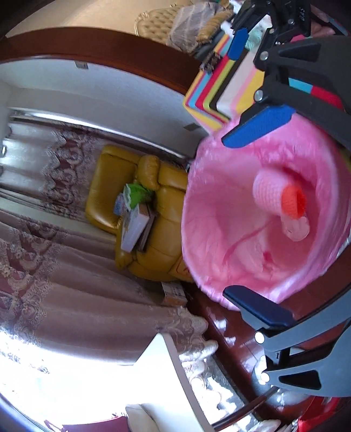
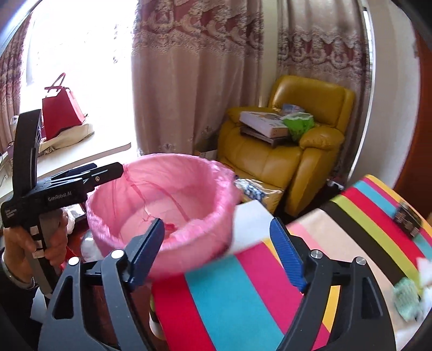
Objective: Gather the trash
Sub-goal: 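Return both grippers to the table and grasp white tissue with the right gripper, then grasp the white foam block with the left gripper while the right holds the tissue, then carry tissue and foam block to the pink bin and open both grippers, then grasp the green zigzag cloth with the left gripper while the right grasps a pink foam net, then carry the green cloth and pink net to the bin and release both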
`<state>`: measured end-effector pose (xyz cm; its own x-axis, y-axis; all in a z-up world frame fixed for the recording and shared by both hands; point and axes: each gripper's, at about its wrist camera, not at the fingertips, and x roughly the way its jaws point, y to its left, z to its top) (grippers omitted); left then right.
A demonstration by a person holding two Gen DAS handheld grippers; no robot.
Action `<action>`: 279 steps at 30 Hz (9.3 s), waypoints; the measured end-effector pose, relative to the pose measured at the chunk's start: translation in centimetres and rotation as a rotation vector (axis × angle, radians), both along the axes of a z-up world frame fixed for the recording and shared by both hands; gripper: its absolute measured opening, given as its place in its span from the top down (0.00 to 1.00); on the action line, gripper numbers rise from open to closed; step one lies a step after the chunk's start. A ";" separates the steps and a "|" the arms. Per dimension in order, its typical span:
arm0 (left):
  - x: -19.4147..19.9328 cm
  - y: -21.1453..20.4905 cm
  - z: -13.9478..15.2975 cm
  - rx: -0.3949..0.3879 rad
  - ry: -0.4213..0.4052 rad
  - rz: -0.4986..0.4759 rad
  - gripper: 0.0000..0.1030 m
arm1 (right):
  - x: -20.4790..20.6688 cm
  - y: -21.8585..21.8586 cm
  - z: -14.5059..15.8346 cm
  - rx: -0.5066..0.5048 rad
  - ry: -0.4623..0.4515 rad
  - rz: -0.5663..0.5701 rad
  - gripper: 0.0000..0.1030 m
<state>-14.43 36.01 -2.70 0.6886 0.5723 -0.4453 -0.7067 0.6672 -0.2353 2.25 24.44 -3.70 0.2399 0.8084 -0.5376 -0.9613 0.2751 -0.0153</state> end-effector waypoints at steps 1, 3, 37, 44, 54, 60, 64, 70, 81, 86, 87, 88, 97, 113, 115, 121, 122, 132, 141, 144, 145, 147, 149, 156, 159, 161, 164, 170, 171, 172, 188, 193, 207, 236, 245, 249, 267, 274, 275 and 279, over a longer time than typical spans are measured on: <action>0.3 -0.7 0.1 0.002 -0.017 -0.014 0.04 | 0.0 -1.0 0.1 0.000 -0.003 -0.009 0.25; 1.1 -2.4 0.4 0.008 -0.061 -0.027 0.04 | 0.3 -3.5 0.3 -0.011 -0.030 -0.055 0.24; 25.6 -27.2 -3.3 0.087 0.266 -0.711 0.04 | 8.8 -30.3 -5.4 -0.126 0.105 -0.719 0.33; 27.7 -30.1 -3.6 0.158 0.296 -0.770 0.04 | 8.3 -32.4 -4.9 -0.040 0.118 -0.755 0.66; 35.1 -32.0 -5.3 0.055 0.411 -0.860 0.14 | 8.2 -35.3 -3.8 0.069 0.104 -0.841 0.66; 38.1 -33.2 -6.2 0.077 0.473 -0.885 0.32 | 7.4 -36.2 -3.4 0.107 0.074 -0.846 0.66; 37.7 -33.7 -6.0 0.088 0.449 -0.924 0.51 | 6.6 -36.8 -2.9 0.138 0.051 -0.850 0.66; 33.8 -34.0 -5.2 0.136 0.362 -0.917 0.53 | 6.2 -37.1 -2.6 0.157 0.032 -0.838 0.66; 26.5 -32.3 -3.4 0.149 0.199 -0.869 0.52 | 5.5 -35.7 -2.3 0.129 -0.008 -0.804 0.66; 24.1 -31.5 -2.6 0.142 0.127 -0.849 0.52 | 5.3 -34.8 -1.8 0.112 -0.043 -0.779 0.66; 23.6 -31.3 -2.4 0.141 0.111 -0.844 0.52 | 5.3 -34.5 -1.7 0.110 -0.046 -0.769 0.66; 23.1 -31.2 -2.2 0.145 0.100 -0.840 0.52 | 5.2 -34.3 -1.6 0.110 -0.046 -0.760 0.66; 18.5 -28.5 0.0 0.152 0.001 -0.784 0.52 | 4.1 -30.0 0.1 0.106 -0.106 -0.649 0.66; 12.1 -20.4 2.4 0.167 -0.008 -0.600 0.52 | 2.3 -19.3 2.6 0.109 -0.133 -0.369 0.66; 10.9 -18.9 2.8 0.176 -0.009 -0.561 0.52 | 2.1 -17.7 3.0 0.111 -0.128 -0.336 0.66; 7.5 -13.9 3.3 0.169 -0.002 -0.436 0.52 | 0.9 -12.2 3.0 0.090 -0.120 -0.214 0.66; 7.0 -13.0 3.4 0.165 -0.003 -0.415 0.52 | 0.6 -10.9 2.9 0.082 -0.120 -0.189 0.66; 2.0 -5.5 2.4 0.131 0.052 -0.229 0.52 | -1.2 -2.2 2.4 0.039 -0.075 -0.049 0.66; 0.1 3.1 -0.9 0.001 0.087 -0.095 0.52 | -2.2 6.0 1.5 -0.021 -0.042 0.047 0.65; 0.5 4.0 -1.7 -0.002 0.109 -0.078 0.51 | -2.5 7.9 0.9 -0.040 -0.041 0.067 0.62; 0.2 4.4 -1.8 0.000 0.106 -0.059 0.51 | -2.6 8.6 0.7 -0.048 -0.035 0.082 0.61; -0.1 4.6 -1.9 -0.012 0.084 -0.042 0.43 | -2.9 9.2 0.3 -0.066 -0.036 0.097 0.45; -0.8 4.9 -1.9 -0.020 0.062 -0.015 0.32 | -2.9 9.2 0.2 -0.053 -0.058 0.081 0.34; -1.9 2.7 -1.0 0.007 0.024 0.030 0.08 | -2.4 4.7 0.5 -0.032 -0.099 0.048 0.33; -1.3 0.6 -0.3 0.052 0.007 0.024 0.05 | -1.9 1.6 0.8 -0.017 -0.113 0.005 0.30; -0.2 -1.2 0.2 0.087 0.004 -0.016 0.05 | -1.3 -0.9 1.0 -0.001 -0.119 -0.033 0.27; 1.6 -3.4 0.7 0.103 -0.008 -0.089 0.05 | -0.4 -4.1 0.8 0.004 -0.126 -0.098 0.26; 5.9 -7.8 0.5 0.052 -0.007 -0.272 0.05 | 2.9 -10.8 0.3 0.005 -0.084 -0.260 0.26; 6.5 -8.6 0.3 0.046 0.002 -0.298 0.05 | 3.4 -11.9 0.3 0.008 -0.078 -0.284 0.26; 7.3 -9.4 0.0 0.040 0.016 -0.327 0.05 | 3.9 -13.0 0.3 0.012 -0.073 -0.308 0.26; 17.5 -20.7 -1.3 0.080 0.138 -0.652 0.05 | 9.3 -32.5 -0.5 0.112 -0.008 -0.812 0.25; 20.6 -23.0 -1.4 0.068 0.144 -0.707 0.05 | 10.4 -35.9 -1.7 0.126 0.048 -0.897 0.24; 26.7 -26.5 -1.8 0.089 0.195 -0.754 0.05 | 12.3 -36.4 -5.0 0.085 0.188 -0.903 0.31; 40.5 -27.7 -5.9 0.015 0.419 -0.782 0.59 | 10.3 -35.5 -4.9 0.097 0.141 -0.832 0.79; 36.1 -28.7 -5.2 0.036 0.323 -0.829 0.67 | 9.8 -35.8 -4.8 0.113 0.120 -0.837 0.81; 34.0 -28.9 -4.6 0.041 0.273 -0.820 0.67 | 9.6 -35.6 -4.8 0.107 0.108 -0.836 0.81; 25.8 -29.9 -3.9 0.135 0.176 -0.803 0.67 | 7.4 -33.4 -3.4 0.081 -0.024 -0.776 0.81; 23.0 -29.6 -3.0 0.168 0.129 -0.796 0.67 | 5.9 -31.7 -2.6 0.070 -0.089 -0.718 0.81; 22.8 -29.5 -2.9 0.169 0.122 -0.793 0.67 | 5.7 -31.4 -2.4 0.067 -0.099 -0.710 0.81; 21.6 -28.9 -2.2 0.173 0.099 -0.777 0.67 | 5.1 -30.7 -1.7 0.072 -0.116 -0.674 0.81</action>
